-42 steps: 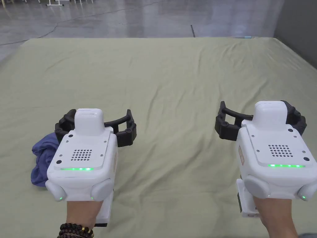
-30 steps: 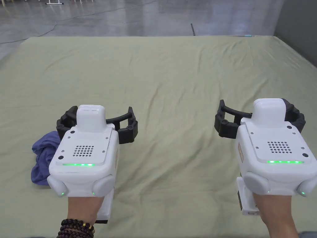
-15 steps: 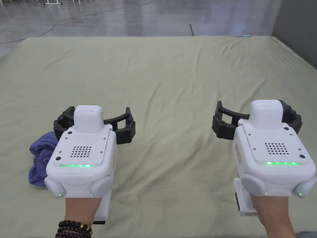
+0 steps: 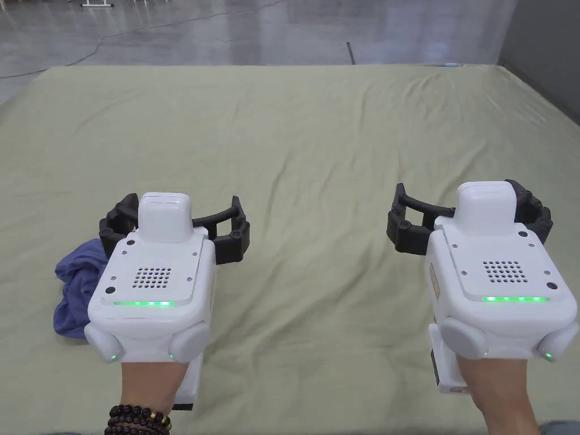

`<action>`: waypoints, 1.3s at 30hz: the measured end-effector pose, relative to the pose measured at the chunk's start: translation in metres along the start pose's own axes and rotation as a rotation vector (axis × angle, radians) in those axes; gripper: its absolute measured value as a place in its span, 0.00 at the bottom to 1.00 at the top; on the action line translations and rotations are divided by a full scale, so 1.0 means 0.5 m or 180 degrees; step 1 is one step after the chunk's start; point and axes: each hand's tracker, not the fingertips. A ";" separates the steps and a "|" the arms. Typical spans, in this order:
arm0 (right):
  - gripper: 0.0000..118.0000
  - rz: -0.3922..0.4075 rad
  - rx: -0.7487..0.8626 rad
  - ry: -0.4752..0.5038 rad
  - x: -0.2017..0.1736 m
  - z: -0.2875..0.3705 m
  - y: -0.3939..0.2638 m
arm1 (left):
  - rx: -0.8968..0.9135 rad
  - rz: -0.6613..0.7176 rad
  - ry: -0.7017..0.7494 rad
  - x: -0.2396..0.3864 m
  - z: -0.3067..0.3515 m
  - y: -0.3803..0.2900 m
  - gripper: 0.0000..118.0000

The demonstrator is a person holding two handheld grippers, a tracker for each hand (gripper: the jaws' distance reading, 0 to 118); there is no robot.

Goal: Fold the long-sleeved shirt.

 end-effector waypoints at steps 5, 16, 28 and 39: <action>1.00 -0.0023 0.0004 -0.0008 0.003 0.003 0.000 | -0.0077 0.0068 -0.0027 -0.003 -0.002 0.005 1.00; 1.00 -0.0017 -0.0015 0.0045 0.004 0.004 -0.005 | -0.0022 0.0052 -0.0031 -0.003 0.000 -0.004 1.00; 1.00 -0.0174 -0.0063 -0.0049 0.010 0.004 -0.007 | 0.0022 0.0107 0.0035 -0.004 0.002 -0.005 1.00; 1.00 -0.0120 -0.0087 -0.0010 0.012 0.003 -0.011 | -0.0003 0.0129 -0.0001 -0.003 0.003 -0.009 1.00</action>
